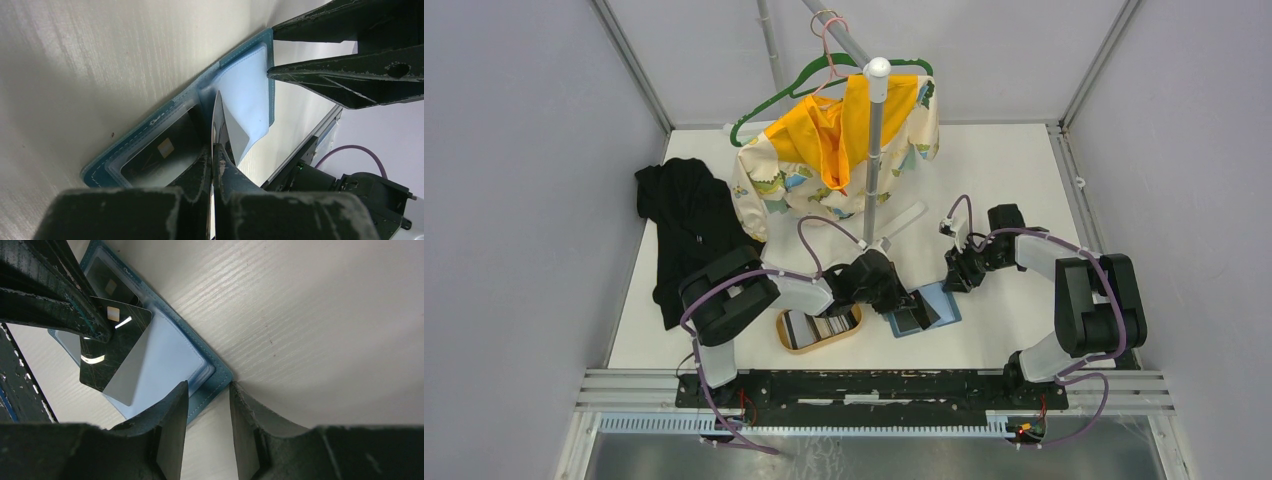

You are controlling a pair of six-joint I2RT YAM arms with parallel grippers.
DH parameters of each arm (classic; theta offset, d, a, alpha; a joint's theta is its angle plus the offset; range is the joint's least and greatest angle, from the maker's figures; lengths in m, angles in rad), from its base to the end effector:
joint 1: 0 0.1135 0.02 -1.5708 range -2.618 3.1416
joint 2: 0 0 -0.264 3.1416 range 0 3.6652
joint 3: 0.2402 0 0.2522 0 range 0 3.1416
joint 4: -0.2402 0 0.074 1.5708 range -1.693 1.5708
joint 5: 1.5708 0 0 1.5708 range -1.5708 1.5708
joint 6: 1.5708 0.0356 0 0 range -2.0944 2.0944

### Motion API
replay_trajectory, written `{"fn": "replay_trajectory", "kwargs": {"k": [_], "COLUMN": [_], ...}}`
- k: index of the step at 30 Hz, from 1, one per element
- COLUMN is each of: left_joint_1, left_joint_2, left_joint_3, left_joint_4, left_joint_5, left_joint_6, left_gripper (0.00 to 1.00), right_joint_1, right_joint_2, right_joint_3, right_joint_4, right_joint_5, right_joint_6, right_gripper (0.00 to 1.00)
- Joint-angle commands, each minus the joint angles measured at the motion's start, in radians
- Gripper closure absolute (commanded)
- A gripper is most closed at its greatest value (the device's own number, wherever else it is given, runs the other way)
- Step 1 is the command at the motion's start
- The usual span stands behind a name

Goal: Put the credit cards into the card holder
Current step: Insert the credit card into the card holder.

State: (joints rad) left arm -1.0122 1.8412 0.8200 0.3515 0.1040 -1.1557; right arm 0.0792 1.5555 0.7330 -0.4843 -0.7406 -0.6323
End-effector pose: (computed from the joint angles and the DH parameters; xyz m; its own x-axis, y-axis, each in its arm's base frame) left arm 0.1852 -0.3033 0.1224 -0.9439 -0.2069 -0.2572 0.0565 0.6664 -0.7434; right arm 0.2501 0.0439 0.1420 -0.6381 -0.4882 -0.5954 -0.7574 0.5371 0.3712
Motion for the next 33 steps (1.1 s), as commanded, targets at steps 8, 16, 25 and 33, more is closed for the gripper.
{"fn": "replay_trajectory", "kwargs": {"k": [8, 16, 25, 33], "left_joint_1": [-0.006, 0.001, 0.009, 0.011], "left_joint_2": [0.046, 0.038, 0.041, 0.044], "left_joint_3": [-0.007, -0.028, -0.028, -0.006], "left_joint_4": [-0.137, -0.13, -0.135, -0.161], "left_joint_5": [-0.014, 0.012, 0.045, 0.071], "left_joint_6": [-0.083, -0.106, -0.106, -0.084], "left_gripper": [0.98, 0.98, 0.98, 0.98], "right_joint_1": [0.021, 0.036, 0.051, 0.06], "right_joint_2": [0.021, 0.021, -0.001, -0.01], "right_joint_3": [-0.01, -0.017, -0.028, -0.034], "right_joint_4": [0.007, 0.02, 0.055, 0.067], "right_joint_5": [0.086, 0.107, 0.177, 0.194], "right_joint_6": [0.01, 0.017, 0.038, 0.045], "right_gripper": [0.58, 0.58, 0.61, 0.61]}}
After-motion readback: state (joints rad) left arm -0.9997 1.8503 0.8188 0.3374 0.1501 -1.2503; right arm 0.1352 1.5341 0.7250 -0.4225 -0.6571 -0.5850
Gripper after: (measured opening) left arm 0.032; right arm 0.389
